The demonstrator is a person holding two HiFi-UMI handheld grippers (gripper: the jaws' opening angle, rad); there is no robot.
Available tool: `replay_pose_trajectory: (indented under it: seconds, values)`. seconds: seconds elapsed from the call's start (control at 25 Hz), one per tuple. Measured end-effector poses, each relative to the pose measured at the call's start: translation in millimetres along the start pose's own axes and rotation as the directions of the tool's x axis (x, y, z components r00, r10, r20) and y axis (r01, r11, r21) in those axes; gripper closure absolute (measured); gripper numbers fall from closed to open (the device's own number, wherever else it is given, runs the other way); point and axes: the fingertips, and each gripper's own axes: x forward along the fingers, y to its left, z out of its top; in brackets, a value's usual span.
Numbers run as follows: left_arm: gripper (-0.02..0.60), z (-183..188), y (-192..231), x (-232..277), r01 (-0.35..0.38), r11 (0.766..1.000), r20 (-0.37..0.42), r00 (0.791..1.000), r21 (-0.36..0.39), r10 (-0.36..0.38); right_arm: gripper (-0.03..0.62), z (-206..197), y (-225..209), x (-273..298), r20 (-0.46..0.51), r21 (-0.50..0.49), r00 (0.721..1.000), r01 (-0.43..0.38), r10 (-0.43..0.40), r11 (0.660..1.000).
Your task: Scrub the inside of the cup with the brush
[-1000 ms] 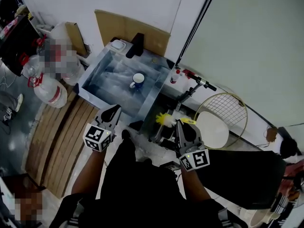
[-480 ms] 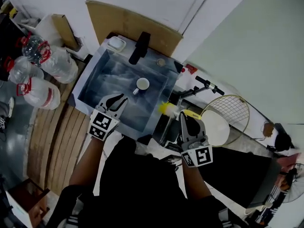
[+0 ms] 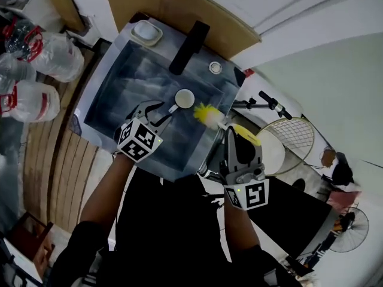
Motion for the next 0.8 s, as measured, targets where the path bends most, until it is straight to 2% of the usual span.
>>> replay_pose_trajectory:
  seconds: [0.12, 0.24, 0.44, 0.64, 0.8]
  values:
    - [0.406, -18.9, 1.4, 22.1, 0.011, 1.000, -0.094, 0.995, 0.021, -0.009, 0.549, -11.0, 1.1, 16.3, -0.003, -0.014, 0.999, -0.037, 0.037, 0.999]
    - [0.403, -32.8, 1.9, 40.8, 0.036, 0.999, -0.140, 0.989, -0.024, -0.039, 0.549, -25.5, -2.6, 28.8, -0.006, -0.019, 0.998, -0.065, 0.065, 0.998]
    - [0.403, -40.6, 0.1, 66.6, 0.025, 0.997, -0.147, 0.988, -0.068, -0.035, 0.549, -36.6, -10.2, 43.5, 0.036, 0.010, 0.988, -0.149, 0.149, 0.989]
    - [0.405, -51.3, -2.0, 87.8, 0.015, 0.997, -0.151, 0.988, -0.072, -0.026, 0.549, -44.1, -13.1, 55.6, 0.057, 0.000, 0.971, -0.233, 0.232, 0.973]
    - [0.435, -54.9, -4.7, 95.1, 0.007, 0.997, -0.144, 0.989, -0.080, -0.018, 0.549, -54.1, -10.7, 63.0, 0.050, 0.013, 0.955, -0.293, 0.292, 0.956]
